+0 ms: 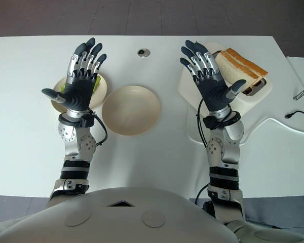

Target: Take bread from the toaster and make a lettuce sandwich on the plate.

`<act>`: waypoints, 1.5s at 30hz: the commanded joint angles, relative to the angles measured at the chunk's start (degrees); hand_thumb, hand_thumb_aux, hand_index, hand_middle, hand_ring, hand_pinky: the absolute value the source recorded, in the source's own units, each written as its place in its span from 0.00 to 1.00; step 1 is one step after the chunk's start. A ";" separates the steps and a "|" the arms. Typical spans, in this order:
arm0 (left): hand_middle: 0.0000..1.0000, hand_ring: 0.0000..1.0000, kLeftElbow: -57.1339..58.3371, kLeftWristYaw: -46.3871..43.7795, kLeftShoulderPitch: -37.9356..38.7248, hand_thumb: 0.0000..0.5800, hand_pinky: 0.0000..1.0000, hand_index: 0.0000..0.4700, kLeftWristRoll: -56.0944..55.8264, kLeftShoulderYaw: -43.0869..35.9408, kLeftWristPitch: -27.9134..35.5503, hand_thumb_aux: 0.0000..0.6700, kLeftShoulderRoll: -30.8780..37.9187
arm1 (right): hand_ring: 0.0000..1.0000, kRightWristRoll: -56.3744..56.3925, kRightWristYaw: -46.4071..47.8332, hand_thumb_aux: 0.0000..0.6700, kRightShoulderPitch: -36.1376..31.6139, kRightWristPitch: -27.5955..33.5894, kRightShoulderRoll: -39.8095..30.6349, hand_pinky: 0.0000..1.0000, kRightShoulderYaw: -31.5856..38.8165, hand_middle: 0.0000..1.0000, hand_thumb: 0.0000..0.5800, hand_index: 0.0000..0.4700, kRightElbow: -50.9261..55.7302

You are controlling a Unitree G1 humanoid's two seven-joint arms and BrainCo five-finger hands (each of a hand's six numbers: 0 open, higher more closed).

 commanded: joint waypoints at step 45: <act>0.00 0.00 -0.31 -1.39 0.34 0.00 0.00 0.00 -2.26 -0.88 1.93 0.00 -0.19 | 0.00 -44.79 -29.34 0.00 -3.67 -10.19 -38.40 0.00 -10.18 0.00 0.00 0.00 33.45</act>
